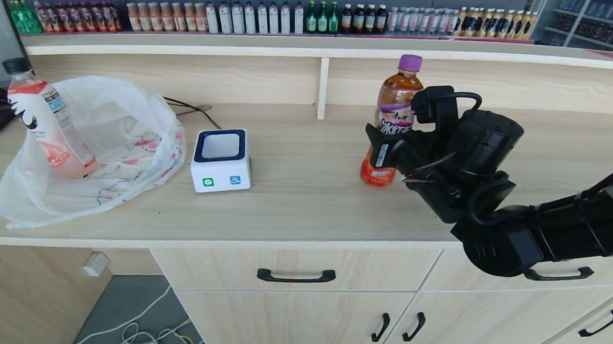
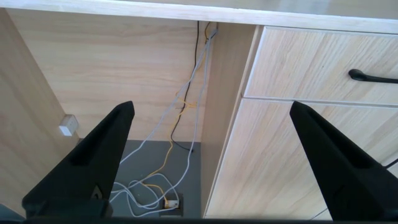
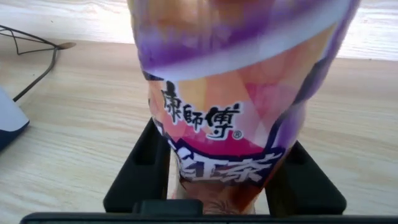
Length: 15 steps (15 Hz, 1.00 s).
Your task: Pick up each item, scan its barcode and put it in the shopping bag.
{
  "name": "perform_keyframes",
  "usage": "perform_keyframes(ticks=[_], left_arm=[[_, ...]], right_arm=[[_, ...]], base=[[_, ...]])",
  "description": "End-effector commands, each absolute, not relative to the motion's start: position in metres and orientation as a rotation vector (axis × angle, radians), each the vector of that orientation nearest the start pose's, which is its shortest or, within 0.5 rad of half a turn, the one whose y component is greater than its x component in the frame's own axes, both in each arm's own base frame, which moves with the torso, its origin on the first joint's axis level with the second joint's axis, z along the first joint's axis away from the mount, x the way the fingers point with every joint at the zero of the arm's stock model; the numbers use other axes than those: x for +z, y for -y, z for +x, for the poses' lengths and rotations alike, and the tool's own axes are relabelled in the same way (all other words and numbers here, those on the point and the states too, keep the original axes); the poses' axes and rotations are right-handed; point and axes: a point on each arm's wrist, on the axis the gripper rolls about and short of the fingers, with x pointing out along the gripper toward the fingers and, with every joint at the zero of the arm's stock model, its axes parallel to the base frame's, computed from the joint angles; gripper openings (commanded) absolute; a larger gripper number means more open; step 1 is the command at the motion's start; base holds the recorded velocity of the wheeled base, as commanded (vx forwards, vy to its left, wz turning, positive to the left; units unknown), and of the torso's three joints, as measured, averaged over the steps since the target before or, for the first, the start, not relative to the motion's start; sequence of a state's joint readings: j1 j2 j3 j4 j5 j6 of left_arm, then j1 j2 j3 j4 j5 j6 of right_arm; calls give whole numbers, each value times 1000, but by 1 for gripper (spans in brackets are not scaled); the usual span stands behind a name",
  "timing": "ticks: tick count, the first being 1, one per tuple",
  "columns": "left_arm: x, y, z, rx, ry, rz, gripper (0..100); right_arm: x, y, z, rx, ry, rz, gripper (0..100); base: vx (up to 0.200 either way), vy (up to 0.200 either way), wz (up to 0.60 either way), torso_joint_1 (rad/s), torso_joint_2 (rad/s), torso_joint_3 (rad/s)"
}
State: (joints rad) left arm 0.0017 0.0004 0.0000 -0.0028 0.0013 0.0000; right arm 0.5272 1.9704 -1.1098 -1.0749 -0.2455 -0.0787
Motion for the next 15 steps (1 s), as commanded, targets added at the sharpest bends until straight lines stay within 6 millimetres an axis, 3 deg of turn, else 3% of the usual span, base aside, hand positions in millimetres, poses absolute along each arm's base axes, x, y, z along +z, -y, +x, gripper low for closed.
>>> perform_keyframes(ticks=[1, 10, 13, 15], left_arm=[[76, 0, -23, 3, 3, 0, 100], [76, 0, -23, 3, 3, 0, 100], [76, 0, -23, 3, 3, 0, 100], [76, 0, -23, 3, 3, 0, 100]], right_arm=[[217, -189, 337, 274, 219, 8, 0], [226, -186, 332, 275, 238, 27, 0], [238, -185, 324, 274, 267, 38, 0], [250, -186, 308, 288, 292, 51, 0]], base=[[0, 0, 0, 0, 0, 0], [0, 0, 0, 0, 0, 0], [0, 0, 0, 0, 0, 0], [0, 0, 0, 0, 0, 0]])
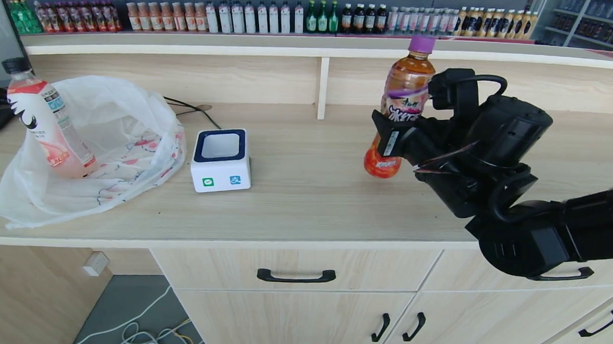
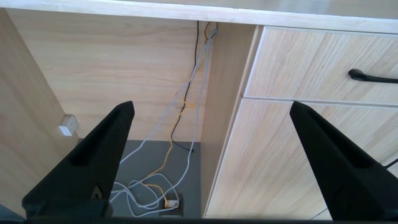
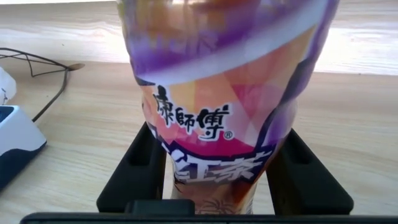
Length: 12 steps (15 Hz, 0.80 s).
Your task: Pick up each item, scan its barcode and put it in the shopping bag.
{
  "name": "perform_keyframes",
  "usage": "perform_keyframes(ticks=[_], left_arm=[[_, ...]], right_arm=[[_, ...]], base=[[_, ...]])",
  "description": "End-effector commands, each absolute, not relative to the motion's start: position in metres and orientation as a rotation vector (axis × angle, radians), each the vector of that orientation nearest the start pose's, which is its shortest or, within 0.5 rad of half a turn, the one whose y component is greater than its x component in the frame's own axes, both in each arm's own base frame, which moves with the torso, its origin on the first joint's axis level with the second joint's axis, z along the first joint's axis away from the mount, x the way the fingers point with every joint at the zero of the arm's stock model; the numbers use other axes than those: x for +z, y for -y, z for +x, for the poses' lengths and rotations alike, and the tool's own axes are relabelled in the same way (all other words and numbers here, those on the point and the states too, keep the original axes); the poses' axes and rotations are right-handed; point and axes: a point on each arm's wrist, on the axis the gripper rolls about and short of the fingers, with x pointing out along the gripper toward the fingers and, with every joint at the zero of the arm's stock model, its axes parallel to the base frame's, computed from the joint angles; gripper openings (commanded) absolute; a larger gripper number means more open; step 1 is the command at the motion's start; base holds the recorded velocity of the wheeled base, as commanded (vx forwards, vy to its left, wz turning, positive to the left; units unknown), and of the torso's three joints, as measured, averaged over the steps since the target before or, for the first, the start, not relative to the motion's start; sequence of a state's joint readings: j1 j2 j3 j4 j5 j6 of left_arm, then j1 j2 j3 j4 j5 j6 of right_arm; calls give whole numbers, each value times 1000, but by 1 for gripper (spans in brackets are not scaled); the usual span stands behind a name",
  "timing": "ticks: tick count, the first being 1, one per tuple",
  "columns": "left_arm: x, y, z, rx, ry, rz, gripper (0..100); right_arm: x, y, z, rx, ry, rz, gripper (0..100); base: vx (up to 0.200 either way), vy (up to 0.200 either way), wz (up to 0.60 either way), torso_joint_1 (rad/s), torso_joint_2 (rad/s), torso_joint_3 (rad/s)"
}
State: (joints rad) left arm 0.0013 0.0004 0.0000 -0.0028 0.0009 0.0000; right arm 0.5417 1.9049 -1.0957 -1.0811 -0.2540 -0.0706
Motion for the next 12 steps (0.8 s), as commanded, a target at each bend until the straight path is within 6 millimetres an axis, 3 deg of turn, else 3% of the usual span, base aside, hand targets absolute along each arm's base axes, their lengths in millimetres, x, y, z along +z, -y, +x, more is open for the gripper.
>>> perform_keyframes(ticks=[1, 5, 6, 8, 12], left_arm=[[76, 0, -23, 3, 3, 0, 100], [76, 0, -23, 3, 3, 0, 100], [76, 0, -23, 3, 3, 0, 100], [76, 0, -23, 3, 3, 0, 100], [76, 0, -23, 3, 3, 0, 100]], right_arm=[[256, -186, 297, 292, 301, 60, 0], [267, -178, 251, 325, 307, 70, 0], [265, -170, 229, 317, 294, 76, 0], [263, -158, 206, 316, 297, 85, 0], [255, -141, 182, 319, 317, 92, 0]], base=[[0, 0, 0, 0, 0, 0], [0, 0, 0, 0, 0, 0], [0, 0, 0, 0, 0, 0], [0, 0, 0, 0, 0, 0], [0, 0, 0, 0, 0, 0]])
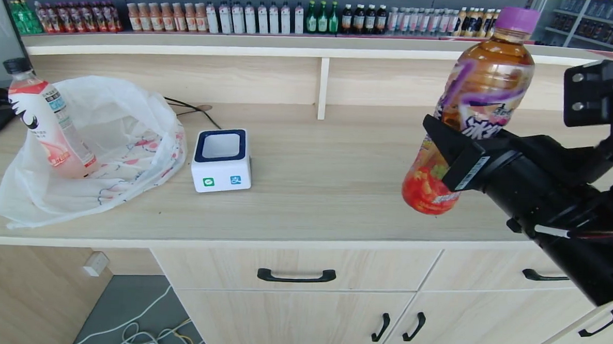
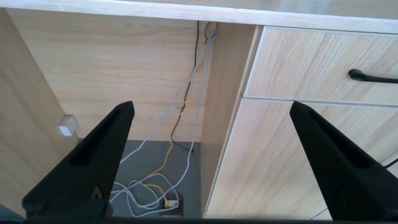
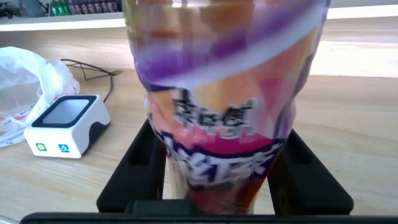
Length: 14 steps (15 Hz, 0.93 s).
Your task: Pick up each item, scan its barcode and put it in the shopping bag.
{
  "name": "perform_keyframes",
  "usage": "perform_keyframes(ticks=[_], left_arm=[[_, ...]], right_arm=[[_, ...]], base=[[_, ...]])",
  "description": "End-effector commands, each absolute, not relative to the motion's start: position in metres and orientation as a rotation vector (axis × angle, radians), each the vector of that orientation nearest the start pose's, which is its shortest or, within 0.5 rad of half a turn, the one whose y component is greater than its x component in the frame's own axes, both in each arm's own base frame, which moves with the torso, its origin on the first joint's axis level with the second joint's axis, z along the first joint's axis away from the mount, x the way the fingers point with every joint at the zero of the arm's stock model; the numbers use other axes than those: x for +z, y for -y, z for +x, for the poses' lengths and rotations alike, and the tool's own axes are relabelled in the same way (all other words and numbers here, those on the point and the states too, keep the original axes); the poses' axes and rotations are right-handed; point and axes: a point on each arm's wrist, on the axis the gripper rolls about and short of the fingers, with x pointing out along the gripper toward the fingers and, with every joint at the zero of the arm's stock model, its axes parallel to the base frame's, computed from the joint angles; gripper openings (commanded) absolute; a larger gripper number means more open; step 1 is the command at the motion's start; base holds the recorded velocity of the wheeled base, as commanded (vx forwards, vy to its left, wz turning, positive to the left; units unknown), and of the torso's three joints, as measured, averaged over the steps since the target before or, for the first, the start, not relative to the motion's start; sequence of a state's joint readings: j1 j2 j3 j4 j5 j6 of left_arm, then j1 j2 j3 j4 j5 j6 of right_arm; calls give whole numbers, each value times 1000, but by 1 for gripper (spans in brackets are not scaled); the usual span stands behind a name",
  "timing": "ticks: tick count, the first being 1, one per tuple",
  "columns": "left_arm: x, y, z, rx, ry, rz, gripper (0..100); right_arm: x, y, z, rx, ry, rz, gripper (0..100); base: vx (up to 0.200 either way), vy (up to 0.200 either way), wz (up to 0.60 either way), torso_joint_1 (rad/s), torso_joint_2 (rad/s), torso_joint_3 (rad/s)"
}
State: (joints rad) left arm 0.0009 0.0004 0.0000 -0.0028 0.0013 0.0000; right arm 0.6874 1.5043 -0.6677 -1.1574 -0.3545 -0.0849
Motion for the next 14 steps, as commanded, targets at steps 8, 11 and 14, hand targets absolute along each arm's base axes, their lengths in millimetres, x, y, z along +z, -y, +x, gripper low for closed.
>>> perform_keyframes(ticks=[8, 11, 14], left_arm=[[76, 0, -23, 3, 3, 0, 100], [76, 0, -23, 3, 3, 0, 100], [76, 0, -23, 3, 3, 0, 100]], right_arm=[[234, -132, 143, 399, 317, 23, 0], [229, -148, 130, 496, 316, -45, 0], [225, -163, 118, 573, 337, -151, 0]], base=[[0, 0, 0, 0, 0, 0], [0, 0, 0, 0, 0, 0], [0, 0, 0, 0, 0, 0]])
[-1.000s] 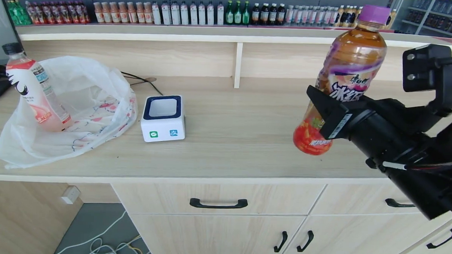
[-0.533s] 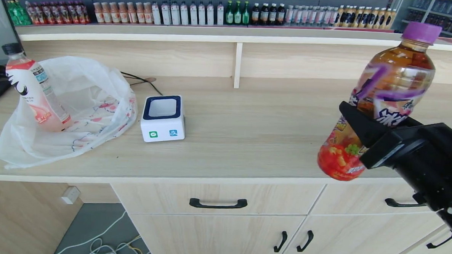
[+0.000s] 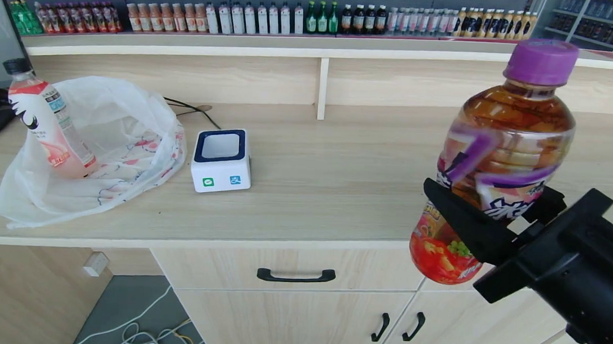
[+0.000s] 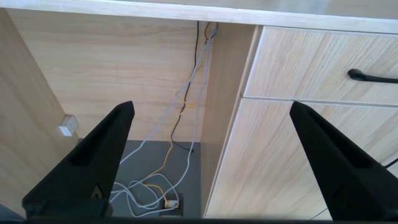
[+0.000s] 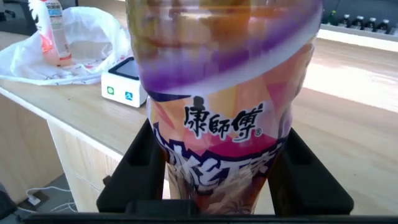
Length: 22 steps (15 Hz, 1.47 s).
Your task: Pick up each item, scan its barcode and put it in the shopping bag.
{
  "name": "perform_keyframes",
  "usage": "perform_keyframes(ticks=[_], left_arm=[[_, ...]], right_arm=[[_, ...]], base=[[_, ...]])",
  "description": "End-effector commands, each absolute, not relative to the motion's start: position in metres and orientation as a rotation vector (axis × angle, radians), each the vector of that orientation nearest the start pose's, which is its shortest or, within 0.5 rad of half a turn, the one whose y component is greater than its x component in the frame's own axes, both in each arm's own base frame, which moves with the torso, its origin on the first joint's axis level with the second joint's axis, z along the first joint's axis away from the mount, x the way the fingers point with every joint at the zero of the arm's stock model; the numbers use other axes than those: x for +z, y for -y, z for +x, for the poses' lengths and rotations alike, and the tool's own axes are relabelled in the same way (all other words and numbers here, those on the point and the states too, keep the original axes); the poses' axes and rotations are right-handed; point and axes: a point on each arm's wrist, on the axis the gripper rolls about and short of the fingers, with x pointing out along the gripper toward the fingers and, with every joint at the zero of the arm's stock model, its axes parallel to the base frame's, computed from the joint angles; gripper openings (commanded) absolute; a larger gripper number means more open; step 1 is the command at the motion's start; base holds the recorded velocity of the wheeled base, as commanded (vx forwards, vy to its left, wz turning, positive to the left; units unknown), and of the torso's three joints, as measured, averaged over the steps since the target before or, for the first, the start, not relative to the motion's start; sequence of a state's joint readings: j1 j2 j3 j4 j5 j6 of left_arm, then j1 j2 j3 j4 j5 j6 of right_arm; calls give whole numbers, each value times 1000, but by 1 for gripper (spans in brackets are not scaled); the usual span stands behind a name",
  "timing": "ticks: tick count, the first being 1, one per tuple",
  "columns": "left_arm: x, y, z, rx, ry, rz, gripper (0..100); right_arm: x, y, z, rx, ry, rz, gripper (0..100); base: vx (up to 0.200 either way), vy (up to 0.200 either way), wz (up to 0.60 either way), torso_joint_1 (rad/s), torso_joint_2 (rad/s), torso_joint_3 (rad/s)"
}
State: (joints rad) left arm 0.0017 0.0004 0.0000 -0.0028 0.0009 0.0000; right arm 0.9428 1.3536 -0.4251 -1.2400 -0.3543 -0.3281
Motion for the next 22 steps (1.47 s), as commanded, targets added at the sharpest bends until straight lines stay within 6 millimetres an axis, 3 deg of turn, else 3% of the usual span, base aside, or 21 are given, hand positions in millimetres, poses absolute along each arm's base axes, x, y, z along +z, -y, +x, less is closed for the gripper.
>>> perform_keyframes(ticks=[1, 4, 7, 14, 16, 18, 22], left_arm=[[76, 0, -23, 3, 3, 0, 100], [76, 0, -23, 3, 3, 0, 100], [76, 0, -23, 2, 3, 0, 100], [76, 0, -23, 3, 3, 0, 100], [76, 0, -23, 3, 3, 0, 100], [76, 0, -23, 3, 3, 0, 100], [76, 0, -23, 3, 3, 0, 100]], right_arm=[[223, -167, 116, 592, 344, -201, 0], [221, -190, 106, 673, 373, -281, 0], [204, -215, 90, 785, 379, -399, 0], [200, -216, 80, 912, 592, -620, 0], [201, -215, 79, 905, 637, -651, 0], [200, -213, 78, 844, 736, -800, 0], [200, -207, 75, 805, 857, -859, 0]], base=[[0, 0, 0, 0, 0, 0], [0, 0, 0, 0, 0, 0], [0, 0, 0, 0, 0, 0], [0, 0, 0, 0, 0, 0], [0, 0, 0, 0, 0, 0], [0, 0, 0, 0, 0, 0], [0, 0, 0, 0, 0, 0]])
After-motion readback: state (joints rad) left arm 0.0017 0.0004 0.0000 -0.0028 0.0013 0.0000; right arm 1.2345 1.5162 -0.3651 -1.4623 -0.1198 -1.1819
